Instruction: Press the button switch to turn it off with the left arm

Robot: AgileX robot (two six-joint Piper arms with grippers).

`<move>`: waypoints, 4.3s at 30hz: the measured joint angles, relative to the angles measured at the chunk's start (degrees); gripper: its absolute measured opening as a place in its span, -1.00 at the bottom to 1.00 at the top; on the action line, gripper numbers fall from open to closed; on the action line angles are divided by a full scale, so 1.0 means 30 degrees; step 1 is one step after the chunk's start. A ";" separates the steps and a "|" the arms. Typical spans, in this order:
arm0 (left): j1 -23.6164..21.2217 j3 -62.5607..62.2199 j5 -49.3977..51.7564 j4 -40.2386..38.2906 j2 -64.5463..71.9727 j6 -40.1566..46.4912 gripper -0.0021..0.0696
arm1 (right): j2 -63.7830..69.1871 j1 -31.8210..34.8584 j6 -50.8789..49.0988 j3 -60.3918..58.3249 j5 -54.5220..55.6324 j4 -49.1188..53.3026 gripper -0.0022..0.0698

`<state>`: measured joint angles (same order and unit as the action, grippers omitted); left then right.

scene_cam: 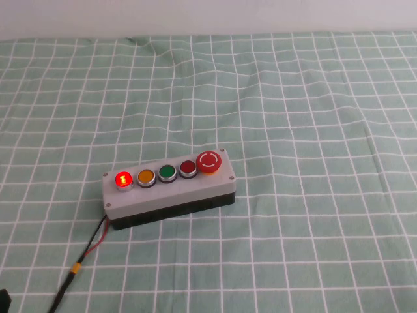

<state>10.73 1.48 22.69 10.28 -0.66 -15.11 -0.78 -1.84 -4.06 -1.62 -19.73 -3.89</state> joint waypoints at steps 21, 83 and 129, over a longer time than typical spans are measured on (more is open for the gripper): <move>0.0000 0.0000 -0.2796 0.0047 0.0000 -0.0140 -0.95 | 0.0000 0.0000 0.0000 0.0000 0.0000 0.0000 -0.98; 0.0000 -1.4828 -0.3100 -0.0803 0.5056 -0.0626 -0.95 | 0.0000 0.0000 0.0000 0.0000 0.0000 0.0000 -0.98; 0.2269 -2.4381 0.9856 -0.6161 3.0880 0.4838 -0.95 | 0.0000 0.0000 0.0000 0.0000 0.0000 0.0000 -0.98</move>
<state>17.54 -71.66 52.25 -8.21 91.98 -0.59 -0.78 -1.84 -4.06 -1.62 -19.73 -3.89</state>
